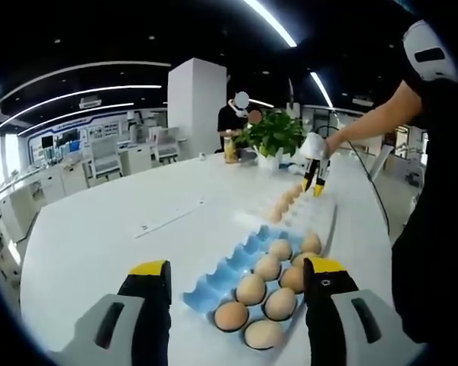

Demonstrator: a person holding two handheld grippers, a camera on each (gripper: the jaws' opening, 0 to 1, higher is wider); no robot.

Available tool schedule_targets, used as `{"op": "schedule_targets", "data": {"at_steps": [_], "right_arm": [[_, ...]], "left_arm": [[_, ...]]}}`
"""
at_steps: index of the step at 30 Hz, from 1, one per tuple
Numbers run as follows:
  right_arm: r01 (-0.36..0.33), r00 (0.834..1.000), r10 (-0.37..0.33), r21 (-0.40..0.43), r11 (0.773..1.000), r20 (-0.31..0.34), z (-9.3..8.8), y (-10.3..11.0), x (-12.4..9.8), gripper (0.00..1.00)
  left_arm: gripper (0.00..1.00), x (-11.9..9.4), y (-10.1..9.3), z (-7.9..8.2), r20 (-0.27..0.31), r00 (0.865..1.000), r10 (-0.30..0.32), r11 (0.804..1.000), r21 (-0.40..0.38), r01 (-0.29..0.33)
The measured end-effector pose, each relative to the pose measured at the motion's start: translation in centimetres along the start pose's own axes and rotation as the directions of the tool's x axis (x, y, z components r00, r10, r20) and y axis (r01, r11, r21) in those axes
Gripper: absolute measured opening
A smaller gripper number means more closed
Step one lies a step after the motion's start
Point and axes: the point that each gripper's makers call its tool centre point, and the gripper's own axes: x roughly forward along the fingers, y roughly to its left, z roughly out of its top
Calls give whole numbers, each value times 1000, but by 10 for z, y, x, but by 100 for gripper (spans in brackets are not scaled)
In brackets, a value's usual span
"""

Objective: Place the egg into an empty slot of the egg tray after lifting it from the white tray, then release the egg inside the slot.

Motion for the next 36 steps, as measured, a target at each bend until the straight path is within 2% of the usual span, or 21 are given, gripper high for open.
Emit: {"op": "schedule_targets", "data": {"at_steps": [1,4,11,24,29,36], "right_arm": [[2,1000,-3,27,1000,10,-1,0,-2,25],[9,999,-10,39,999,31,0,0,-8,25],[9,997,-10,17,1000,79,11,7,-24,25],[-14,996,16,-18,1000,86,21,22,-24,25],[-40,993,47,-63,997,107,39,38,-22,25],[-61,988,75,-108,992,134,64,49,-19,25]], "left_arm": [[71,0,0,0,-2,1000,0,1000,1,0],[71,1,-1,1,4,1000,-2,1000,-1,2],[71,0,2,-1,-2,1000,5,1000,0,-5],[71,1,1,-2,-2,1000,2,1000,-2,-2],[71,1,0,-5,-9,1000,2,1000,0,-2],[72,0,-1,-5,-7,1000,2,1000,1,-2]]}}
